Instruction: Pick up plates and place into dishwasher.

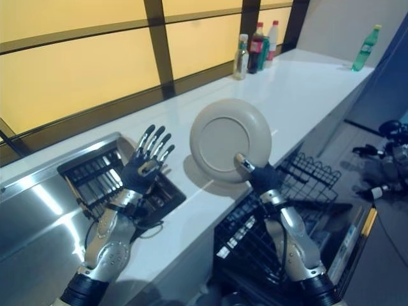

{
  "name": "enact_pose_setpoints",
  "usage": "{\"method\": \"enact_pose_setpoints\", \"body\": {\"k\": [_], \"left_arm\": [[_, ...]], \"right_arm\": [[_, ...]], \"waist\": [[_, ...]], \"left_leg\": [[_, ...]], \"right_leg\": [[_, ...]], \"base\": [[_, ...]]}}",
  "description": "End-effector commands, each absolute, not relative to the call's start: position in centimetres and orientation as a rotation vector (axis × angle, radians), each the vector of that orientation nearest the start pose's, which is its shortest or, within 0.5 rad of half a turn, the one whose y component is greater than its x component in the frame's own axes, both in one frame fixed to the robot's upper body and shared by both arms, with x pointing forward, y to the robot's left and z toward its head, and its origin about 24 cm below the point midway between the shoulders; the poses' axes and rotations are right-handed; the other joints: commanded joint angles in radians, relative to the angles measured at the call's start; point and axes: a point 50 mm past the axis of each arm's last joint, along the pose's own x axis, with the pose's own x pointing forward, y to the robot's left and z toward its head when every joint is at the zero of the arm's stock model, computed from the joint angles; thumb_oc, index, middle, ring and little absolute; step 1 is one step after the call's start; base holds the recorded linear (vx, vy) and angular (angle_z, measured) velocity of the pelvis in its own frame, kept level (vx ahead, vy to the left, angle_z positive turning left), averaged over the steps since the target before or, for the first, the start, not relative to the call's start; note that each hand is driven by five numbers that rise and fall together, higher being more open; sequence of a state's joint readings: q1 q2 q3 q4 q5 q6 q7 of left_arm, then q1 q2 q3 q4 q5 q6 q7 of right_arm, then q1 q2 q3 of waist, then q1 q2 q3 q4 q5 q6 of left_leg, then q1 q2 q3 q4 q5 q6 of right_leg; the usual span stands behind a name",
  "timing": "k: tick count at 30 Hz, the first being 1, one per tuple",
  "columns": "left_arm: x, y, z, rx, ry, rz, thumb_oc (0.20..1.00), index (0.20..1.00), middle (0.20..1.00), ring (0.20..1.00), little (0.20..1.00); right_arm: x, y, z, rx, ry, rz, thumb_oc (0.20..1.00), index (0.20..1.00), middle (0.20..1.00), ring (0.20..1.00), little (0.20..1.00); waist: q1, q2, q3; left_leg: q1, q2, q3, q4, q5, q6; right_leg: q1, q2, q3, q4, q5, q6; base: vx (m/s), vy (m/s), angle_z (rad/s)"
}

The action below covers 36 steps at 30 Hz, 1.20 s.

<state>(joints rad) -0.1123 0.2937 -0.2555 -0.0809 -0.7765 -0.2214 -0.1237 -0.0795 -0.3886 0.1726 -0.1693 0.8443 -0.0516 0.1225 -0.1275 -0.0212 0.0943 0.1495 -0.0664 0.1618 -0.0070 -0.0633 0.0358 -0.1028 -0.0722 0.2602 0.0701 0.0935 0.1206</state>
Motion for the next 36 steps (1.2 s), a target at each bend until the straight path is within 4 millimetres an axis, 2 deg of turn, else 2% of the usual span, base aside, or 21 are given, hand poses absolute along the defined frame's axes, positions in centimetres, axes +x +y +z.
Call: {"method": "enact_pose_setpoints", "body": {"k": [1, 3, 7, 10, 12, 18, 22, 27, 30, 33, 36], "left_arm": [[26.9, 13.5, 11.6, -0.459, -0.369, -0.409, 1.000, 1.000, 1.000, 1.000, 1.000], [26.9, 13.6, 11.7, -0.464, -0.366, -0.409, 1.000, 1.000, 1.000, 1.000, 1.000], [26.7, 13.6, 11.9, -0.455, -0.376, -0.425, 1.000, 1.000, 1.000, 1.000, 1.000], [26.5, 13.3, 12.5, -0.436, -0.403, -0.448, 1.000, 1.000, 1.000, 1.000, 1.000], [26.5, 13.4, 12.9, -0.408, -0.420, -0.456, 1.000, 1.000, 1.000, 1.000, 1.000], [25.6, 15.0, 14.1, -0.409, -0.460, -0.477, 1.000, 1.000, 1.000, 1.000, 1.000], [25.1, 14.9, 14.3, -0.449, -0.469, -0.484, 1.000, 1.000, 1.000, 1.000, 1.000], [24.5, 14.7, 13.5, -0.467, -0.437, -0.513, 1.000, 1.000, 1.000, 1.000, 1.000], [23.9, 14.7, 13.4, -0.531, -0.433, -0.605, 1.000, 1.000, 1.000, 1.000, 1.000], [23.2, 14.0, 13.7, -0.621, -0.450, -0.736, 1.000, 1.000, 1.000, 1.000, 1.000], [22.9, 13.2, 14.1, -0.652, -0.451, -0.784, 1.000, 1.000, 1.000, 1.000, 1.000]], "right_arm": [[27.2, -15.9, 13.1, 0.479, -0.306, 0.421, 0.200, 0.200, 0.200, 0.200, 0.200], [27.4, -16.1, 12.7, 0.458, -0.291, 0.407, 0.200, 0.200, 0.200, 0.200, 0.200], [27.1, -16.7, 12.1, 0.431, -0.300, 0.368, 0.200, 0.200, 0.200, 0.200, 0.200], [26.8, -17.7, 12.0, 0.353, -0.333, 0.296, 0.200, 0.200, 0.200, 0.200, 0.200], [27.1, -18.9, 11.8, 0.259, -0.325, 0.229, 0.200, 0.200, 0.200, 0.200, 0.200], [27.1, -20.8, 11.7, 0.253, -0.290, 0.178, 0.200, 0.200, 0.200, 0.200, 0.200], [26.8, -21.0, 11.4, 0.249, -0.282, 0.162, 0.200, 0.200, 0.200, 0.200, 0.200], [26.4, -22.1, 11.2, 0.192, -0.280, 0.108, 0.200, 0.200, 0.200, 0.200, 0.200], [26.3, -23.6, 10.7, 0.107, -0.222, 0.094, 0.200, 0.200, 0.200, 0.200, 0.200], [26.2, -24.7, 9.5, 0.066, -0.160, 0.095, 0.200, 0.200, 0.200, 0.200, 0.200], [26.3, -25.6, 8.8, 0.040, -0.120, 0.053, 0.200, 0.200, 0.200, 0.200, 0.200]], "waist": [[-0.006, -0.001, -0.004], [0.008, 0.001, -0.005], [0.034, 0.004, -0.007], [0.056, -0.013, -0.014], [0.073, -0.027, -0.023], [0.099, -0.033, -0.026], [0.099, -0.036, -0.023], [0.091, -0.042, -0.017], [0.084, -0.045, -0.012], [0.078, -0.049, -0.010], [0.071, -0.053, -0.008]], "left_leg": [[-0.102, -0.011, -0.101, 0.102, -0.072, 0.030], [-0.106, -0.006, -0.081, 0.107, -0.072, 0.030], [-0.130, 0.008, -0.064, 0.117, -0.061, 0.034], [-0.151, 0.008, -0.095, 0.125, -0.056, 0.034], [-0.159, 0.010, -0.121, 0.126, -0.054, 0.023], [-0.143, 0.038, -0.128, 0.112, -0.057, 0.005], [-0.140, 0.047, -0.132, 0.108, -0.052, 0.002], [-0.138, 0.065, -0.132, 0.098, -0.044, -0.004], [-0.140, 0.076, -0.126, 0.092, -0.039, -0.007], [-0.141, 0.087, -0.117, 0.083, -0.032, -0.011], [-0.140, 0.093, -0.107, 0.075, -0.028, -0.013]], "right_leg": [[-0.059, -0.014, -0.065, 0.060, 0.030, 0.040], [-0.064, -0.033, -0.111, 0.113, 0.030, 0.036], [-0.034, -0.078, -0.162, 0.186, 0.007, 0.025], [0.020, -0.105, -0.182, 0.162, -0.017, 0.027], [0.062, -0.110, -0.202, 0.095, -0.040, 0.031], [0.092, -0.089, -0.237, 0.046, -0.090, 0.038], [0.101, -0.071, -0.239, 0.042, -0.105, 0.032], [0.103, -0.056, -0.238, 0.034, -0.110, 0.024], [0.097, -0.052, -0.238, 0.036, -0.110, 0.026], [0.092, -0.050, -0.243, 0.033, -0.104, 0.029], [0.086, -0.051, -0.240, 0.030, -0.097, 0.034]], "base": [[-0.01, 0.004, -0.04], [-0.01, -0.001, -0.05], [-0.02, -0.021, -0.14], [0.02, -0.114, -0.11], [0.05, -0.146, 0.14], [0.08, -0.134, 0.01], [0.07, -0.096, 0.00], [0.06, -0.082, 0.02], [0.04, -0.070, 0.04], [0.03, -0.067, 0.01], [0.02, -0.050, -0.01]]}}
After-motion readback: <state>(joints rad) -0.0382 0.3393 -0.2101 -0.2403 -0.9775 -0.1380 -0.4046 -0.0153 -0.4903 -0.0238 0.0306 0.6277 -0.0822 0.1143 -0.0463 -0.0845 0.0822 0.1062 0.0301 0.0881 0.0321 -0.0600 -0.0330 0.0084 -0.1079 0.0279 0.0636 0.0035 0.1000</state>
